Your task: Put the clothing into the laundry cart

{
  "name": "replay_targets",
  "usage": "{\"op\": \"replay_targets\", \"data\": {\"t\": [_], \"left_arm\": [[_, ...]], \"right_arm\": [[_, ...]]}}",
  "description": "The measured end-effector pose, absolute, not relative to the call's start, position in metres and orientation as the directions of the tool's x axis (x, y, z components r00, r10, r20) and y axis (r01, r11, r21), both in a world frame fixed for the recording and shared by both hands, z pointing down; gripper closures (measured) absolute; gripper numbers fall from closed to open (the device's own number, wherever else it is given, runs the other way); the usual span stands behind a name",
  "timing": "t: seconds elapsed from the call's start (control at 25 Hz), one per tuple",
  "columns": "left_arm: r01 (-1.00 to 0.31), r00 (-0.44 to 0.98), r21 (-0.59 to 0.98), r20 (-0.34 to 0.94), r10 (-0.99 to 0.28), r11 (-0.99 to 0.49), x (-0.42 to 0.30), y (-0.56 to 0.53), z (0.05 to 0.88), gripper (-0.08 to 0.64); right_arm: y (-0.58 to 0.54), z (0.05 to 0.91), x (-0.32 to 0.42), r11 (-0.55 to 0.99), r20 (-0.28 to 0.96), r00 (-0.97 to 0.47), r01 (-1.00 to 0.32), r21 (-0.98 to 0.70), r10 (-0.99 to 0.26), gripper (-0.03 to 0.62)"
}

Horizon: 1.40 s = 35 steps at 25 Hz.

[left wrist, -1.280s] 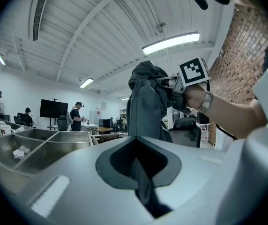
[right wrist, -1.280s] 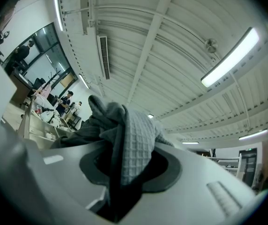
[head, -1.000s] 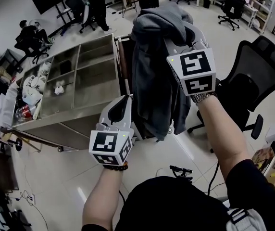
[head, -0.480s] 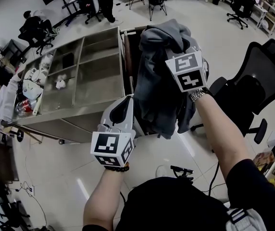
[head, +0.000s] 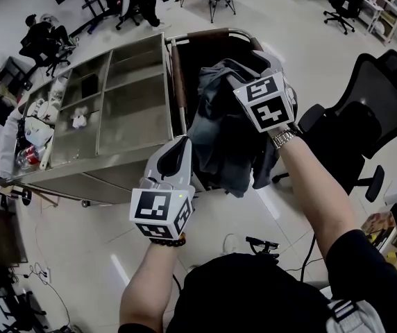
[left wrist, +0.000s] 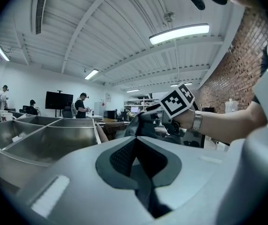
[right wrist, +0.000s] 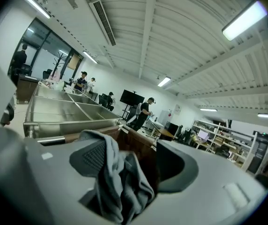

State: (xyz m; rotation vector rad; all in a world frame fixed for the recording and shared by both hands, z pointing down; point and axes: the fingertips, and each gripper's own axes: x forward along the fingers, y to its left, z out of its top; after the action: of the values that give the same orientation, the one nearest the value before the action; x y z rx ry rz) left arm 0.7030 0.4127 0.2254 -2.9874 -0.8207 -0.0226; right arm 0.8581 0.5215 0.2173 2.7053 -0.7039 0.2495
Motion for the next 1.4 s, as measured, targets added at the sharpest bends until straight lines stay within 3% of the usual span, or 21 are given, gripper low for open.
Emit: {"op": "replay_targets", "data": {"t": [0.72, 1.2, 1.4], "left_arm": [[0.542, 0.840, -0.037, 0.009, 0.542, -0.839, 0.677, 0.431, 0.224, 0.558], [0.549, 0.836, -0.042, 0.011, 0.549, -0.835, 0.666, 0.438, 0.222, 0.558], [0.567, 0.824, -0.042, 0.010, 0.567, -0.823, 0.655, 0.436, 0.219, 0.558]], "right_arm": [[0.538, 0.196, 0.808, -0.836, 0.173, 0.881, -0.473, 0.278, -0.441, 0.314], [0.537, 0.184, 0.769, -0.841, 0.089, 0.886, -0.461, 0.284, -0.456, 0.411], [0.534, 0.183, 0.750, -0.846, 0.084, 0.892, -0.449, 0.288, -0.444, 0.417]]}}
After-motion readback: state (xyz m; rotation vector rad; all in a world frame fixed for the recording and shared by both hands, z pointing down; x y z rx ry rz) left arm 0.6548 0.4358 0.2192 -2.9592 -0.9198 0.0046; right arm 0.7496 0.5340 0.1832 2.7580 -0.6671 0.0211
